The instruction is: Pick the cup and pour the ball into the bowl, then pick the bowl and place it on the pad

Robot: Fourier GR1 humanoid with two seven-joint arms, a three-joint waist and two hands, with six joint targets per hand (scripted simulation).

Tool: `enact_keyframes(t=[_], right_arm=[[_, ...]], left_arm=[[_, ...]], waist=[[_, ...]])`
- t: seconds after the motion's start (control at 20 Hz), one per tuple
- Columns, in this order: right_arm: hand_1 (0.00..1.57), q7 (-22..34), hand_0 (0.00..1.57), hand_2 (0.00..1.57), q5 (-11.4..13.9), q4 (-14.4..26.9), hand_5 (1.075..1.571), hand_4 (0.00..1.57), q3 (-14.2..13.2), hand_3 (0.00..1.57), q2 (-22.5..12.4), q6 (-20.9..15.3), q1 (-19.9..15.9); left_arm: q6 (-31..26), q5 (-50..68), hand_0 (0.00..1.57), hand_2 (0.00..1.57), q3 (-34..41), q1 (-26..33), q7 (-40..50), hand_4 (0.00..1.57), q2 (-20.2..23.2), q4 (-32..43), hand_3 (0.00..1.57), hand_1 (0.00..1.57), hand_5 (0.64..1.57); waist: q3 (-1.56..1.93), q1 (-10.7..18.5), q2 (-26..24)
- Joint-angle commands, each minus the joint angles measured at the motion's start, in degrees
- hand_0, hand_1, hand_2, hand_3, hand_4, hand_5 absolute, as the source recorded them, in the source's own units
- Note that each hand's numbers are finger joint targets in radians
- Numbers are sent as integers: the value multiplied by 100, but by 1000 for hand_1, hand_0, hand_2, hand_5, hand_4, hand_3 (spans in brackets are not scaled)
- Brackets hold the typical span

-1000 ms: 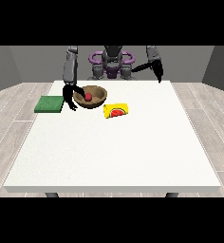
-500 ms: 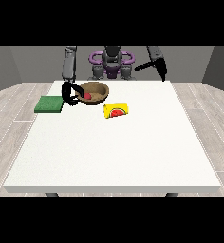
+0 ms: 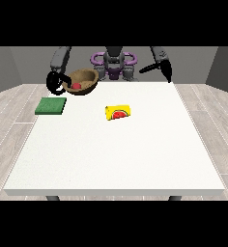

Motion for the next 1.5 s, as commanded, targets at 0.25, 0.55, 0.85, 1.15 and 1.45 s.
enact_keyframes(t=[0.25, 0.55, 0.85, 1.15, 1.45], right_arm=[[1571, 109, 1571, 1571, -293, -182, 1559, 1058, -324, 1571, -590, 452, 182], [1571, -203, 1571, 1571, -849, 146, 1563, 1074, -952, 1571, -1309, 1257, -104], [1571, -1045, 1571, 1571, -921, 827, 1563, 1031, -1365, 1442, -1938, 1593, -77], [1571, -1982, 1571, 1571, -739, 1190, 1567, 1047, -1440, 0, -2443, 1965, -127], [1571, -2032, 1571, 1571, -634, 1543, 1571, 1027, -1460, 343, -2714, 1826, -426]], left_arm=[[252, -105, 0, 0, -145, 394, -581, 0, -191, 121, 0, 0, 1567], [614, -181, 0, 0, -168, -279, -721, 0, -302, -15, 0, 0, 1565], [770, -432, 0, 0, -548, -547, -450, 0, -442, -812, 0, 0, 1564], [969, -653, 0, 0, -776, -465, -133, 0, -471, -1855, 0, 0, 1564], [953, -792, 0, 0, -966, -258, 206, 0, -462, -2543, 0, 0, 1564]], waist=[[3, -49, 215], [9, -27, 1125], [17, 311, 1968], [25, 336, 2574], [20, 328, 2782]])
